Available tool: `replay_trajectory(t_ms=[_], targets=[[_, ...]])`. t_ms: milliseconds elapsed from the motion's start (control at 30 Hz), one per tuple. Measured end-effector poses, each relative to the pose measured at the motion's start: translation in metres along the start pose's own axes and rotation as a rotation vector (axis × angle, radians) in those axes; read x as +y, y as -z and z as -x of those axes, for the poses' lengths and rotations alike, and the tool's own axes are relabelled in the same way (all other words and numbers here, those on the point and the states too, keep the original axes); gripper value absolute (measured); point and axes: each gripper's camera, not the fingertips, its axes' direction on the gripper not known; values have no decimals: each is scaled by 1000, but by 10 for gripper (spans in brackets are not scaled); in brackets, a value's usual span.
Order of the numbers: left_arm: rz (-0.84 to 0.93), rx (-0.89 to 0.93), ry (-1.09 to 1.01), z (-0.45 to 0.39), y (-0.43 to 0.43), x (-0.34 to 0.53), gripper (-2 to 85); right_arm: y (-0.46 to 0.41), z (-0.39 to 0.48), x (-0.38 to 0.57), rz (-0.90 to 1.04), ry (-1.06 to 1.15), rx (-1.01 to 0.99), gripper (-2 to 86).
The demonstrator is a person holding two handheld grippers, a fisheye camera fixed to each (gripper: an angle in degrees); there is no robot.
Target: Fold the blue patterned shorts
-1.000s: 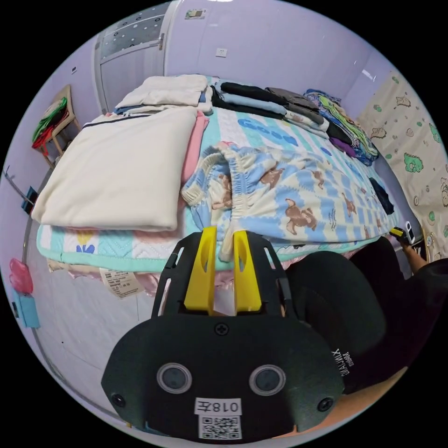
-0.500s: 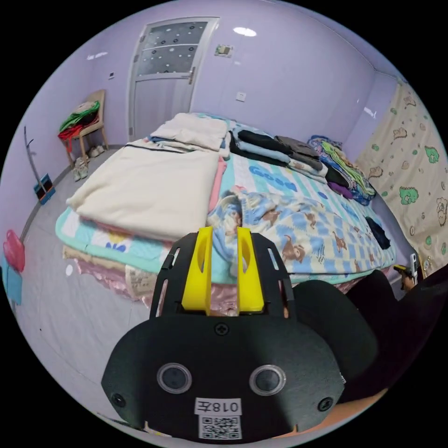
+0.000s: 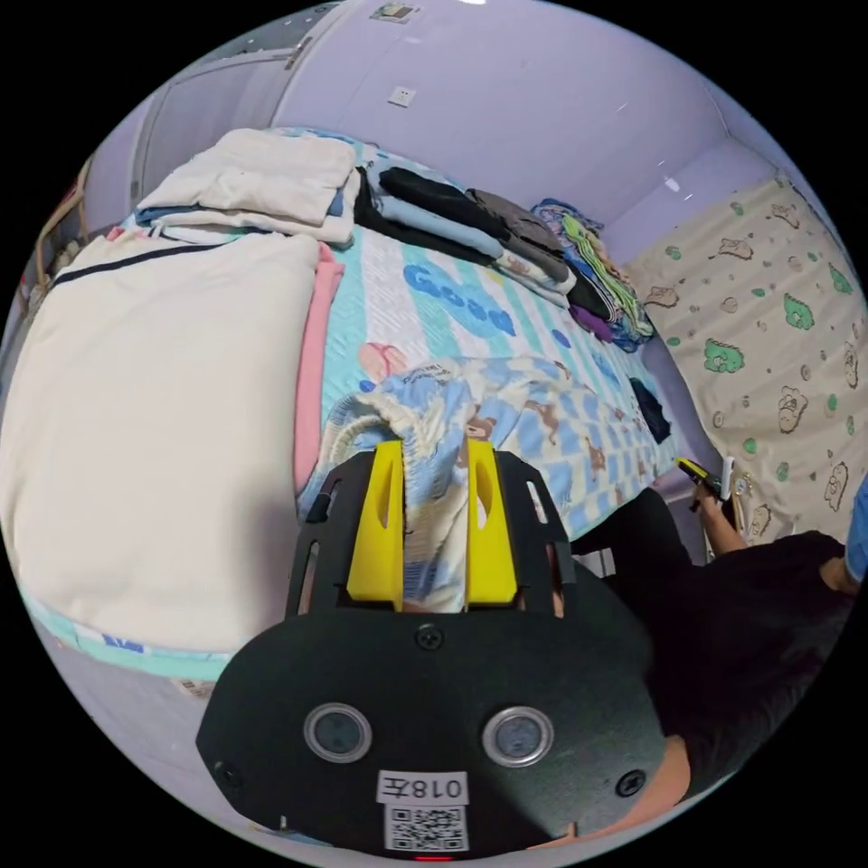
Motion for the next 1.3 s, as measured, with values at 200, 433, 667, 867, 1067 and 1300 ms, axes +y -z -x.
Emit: replay_trajectory(t_ms=[200,433,667,867,1067,1300], targets=[[60,-64,-32,-2,-14,-20,60,-19,44,-15,13,51,13,-4],[78,-133,-66,-11,12,-71,31,-40,85,-32,28,65,19,-4],[116,-94,108,51,-7,-110,57,-60,132,-48,46,88,-9,-2],[104,-34,140,52,-2,-84,77,-58,203,-87,9,231,-75,8],[-227,-65,101,14,78,37,77,-8,362,-163,-308,590,-467,61],[-502,-174,393,-5,70,212,66,49,585,-218,-583,985,-771,76]])
